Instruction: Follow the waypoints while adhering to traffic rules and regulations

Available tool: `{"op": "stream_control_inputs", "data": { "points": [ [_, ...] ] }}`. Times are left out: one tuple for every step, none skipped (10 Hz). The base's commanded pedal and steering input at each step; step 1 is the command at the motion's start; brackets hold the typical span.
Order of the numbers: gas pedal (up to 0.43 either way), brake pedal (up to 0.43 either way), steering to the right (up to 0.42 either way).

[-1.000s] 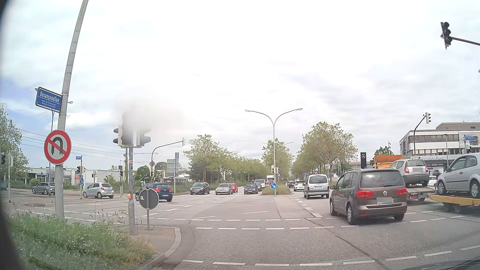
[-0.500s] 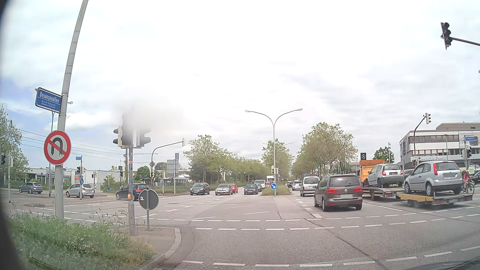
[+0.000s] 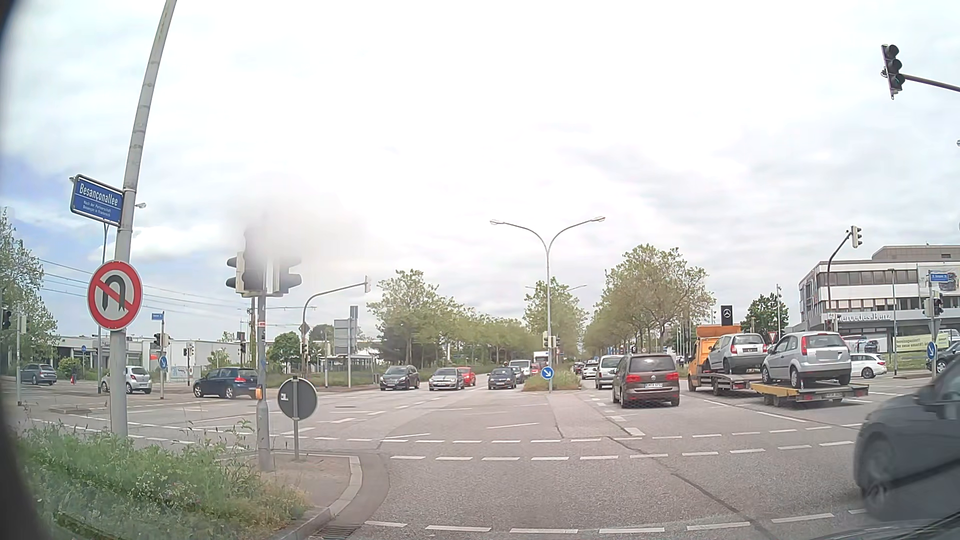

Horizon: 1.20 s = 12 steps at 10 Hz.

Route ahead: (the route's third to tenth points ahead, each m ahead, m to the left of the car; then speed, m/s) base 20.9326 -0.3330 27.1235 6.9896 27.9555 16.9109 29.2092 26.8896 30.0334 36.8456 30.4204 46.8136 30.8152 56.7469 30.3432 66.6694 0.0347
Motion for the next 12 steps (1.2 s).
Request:
{"op": "stream_control_inputs", "data": {
  "points": [
    [0.000, 0.232, 0.002],
    [0.000, 0.232, 0.002],
    [0.000, 0.232, 0.002],
    [0.000, 0.238, 0.002],
    [0.000, 0.238, 0.002],
    [0.000, 0.238, 0.002],
    [0.000, 0.238, 0.002],
    [0.000, 0.238, 0.002],
    [0.000, 0.238, 0.002],
    [0.000, 0.238, 0.002],
    [0.000, 0.244, 0.002],
    [0.000, 0.238, 0.002]
  ]
}}
